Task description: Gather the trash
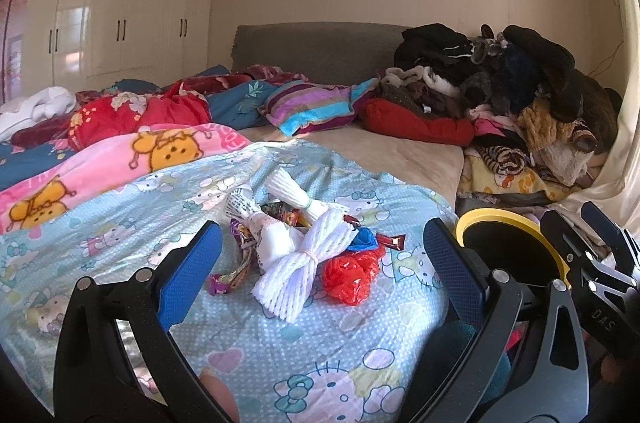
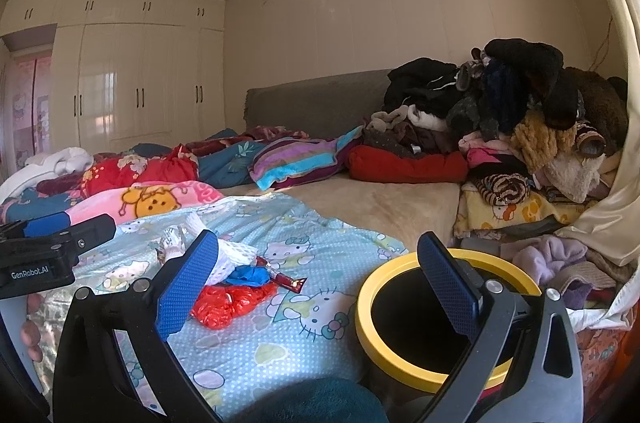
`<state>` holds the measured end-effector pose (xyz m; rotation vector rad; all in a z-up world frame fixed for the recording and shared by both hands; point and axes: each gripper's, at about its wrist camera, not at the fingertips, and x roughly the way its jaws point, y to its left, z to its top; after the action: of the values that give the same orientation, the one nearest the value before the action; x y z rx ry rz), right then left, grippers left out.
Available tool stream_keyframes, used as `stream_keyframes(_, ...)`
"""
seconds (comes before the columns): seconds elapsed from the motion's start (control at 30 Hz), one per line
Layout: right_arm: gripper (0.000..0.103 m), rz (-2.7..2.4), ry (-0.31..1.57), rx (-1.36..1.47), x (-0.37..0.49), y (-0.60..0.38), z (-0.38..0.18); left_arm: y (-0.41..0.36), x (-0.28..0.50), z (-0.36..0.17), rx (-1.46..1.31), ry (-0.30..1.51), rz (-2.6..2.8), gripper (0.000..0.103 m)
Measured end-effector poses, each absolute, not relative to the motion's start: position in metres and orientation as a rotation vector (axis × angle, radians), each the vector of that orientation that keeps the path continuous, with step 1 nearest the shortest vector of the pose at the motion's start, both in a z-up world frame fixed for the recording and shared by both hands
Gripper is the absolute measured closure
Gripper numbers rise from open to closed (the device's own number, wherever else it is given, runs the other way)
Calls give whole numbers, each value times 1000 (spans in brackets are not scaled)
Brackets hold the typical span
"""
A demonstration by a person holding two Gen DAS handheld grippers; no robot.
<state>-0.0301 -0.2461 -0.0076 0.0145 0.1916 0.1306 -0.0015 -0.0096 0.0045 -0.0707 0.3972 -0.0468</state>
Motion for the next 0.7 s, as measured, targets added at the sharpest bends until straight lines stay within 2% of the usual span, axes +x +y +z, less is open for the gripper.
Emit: stream_keyframes(0.7, 6, 413, 332, -56, 25, -170, -11, 85, 22, -3, -194, 393, 175, 11)
